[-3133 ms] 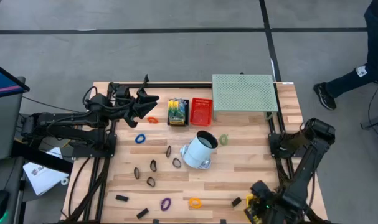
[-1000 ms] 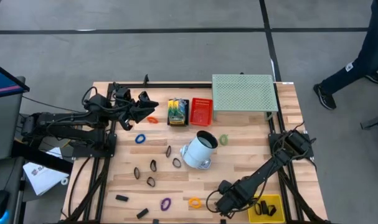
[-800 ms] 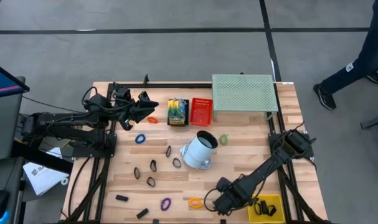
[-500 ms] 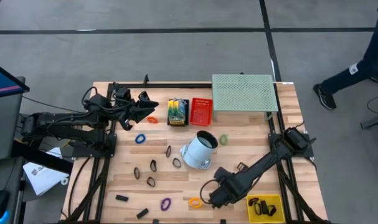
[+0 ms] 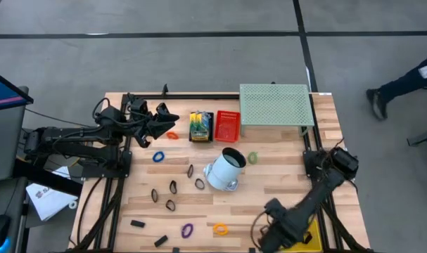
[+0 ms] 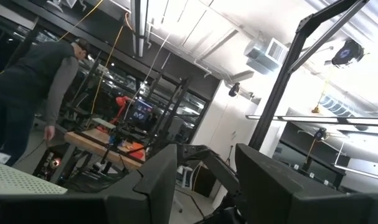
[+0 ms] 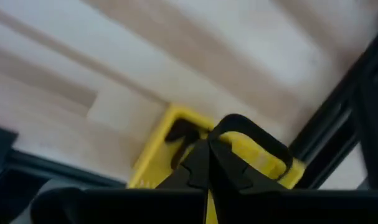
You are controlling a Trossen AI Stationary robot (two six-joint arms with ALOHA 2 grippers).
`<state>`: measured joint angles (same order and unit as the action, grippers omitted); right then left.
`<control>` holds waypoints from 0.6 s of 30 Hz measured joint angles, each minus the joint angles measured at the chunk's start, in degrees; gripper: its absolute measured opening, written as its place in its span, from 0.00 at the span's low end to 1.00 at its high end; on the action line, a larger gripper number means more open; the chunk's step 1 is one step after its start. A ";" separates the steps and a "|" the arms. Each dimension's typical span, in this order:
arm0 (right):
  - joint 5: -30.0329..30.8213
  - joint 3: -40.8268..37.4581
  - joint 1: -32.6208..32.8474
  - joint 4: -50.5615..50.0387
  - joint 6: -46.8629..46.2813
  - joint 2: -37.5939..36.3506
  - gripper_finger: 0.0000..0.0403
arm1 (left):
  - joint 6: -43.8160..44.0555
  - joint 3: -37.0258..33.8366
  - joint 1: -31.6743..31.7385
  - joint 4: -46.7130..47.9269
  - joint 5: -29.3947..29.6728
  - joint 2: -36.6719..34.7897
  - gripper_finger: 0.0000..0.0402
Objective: Pick & Place Office Desk Supplies
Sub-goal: Put the black rubber band into the yellow bin
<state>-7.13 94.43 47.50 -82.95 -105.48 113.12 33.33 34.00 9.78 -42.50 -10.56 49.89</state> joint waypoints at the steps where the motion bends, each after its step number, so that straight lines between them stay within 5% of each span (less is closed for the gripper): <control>1: -0.80 0.00 0.77 0.31 -1.90 0.00 0.00 | -0.02 0.00 0.00 0.01 0.00 0.00 0.40; 18: -3.35 0.17 11.33 5.31 -14.74 -0.02 0.04 | -0.05 0.00 -0.01 0.28 1.68 0.00 0.40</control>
<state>-10.48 94.61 58.83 -77.64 -120.22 113.10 33.28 34.00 9.77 -42.22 -8.88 49.89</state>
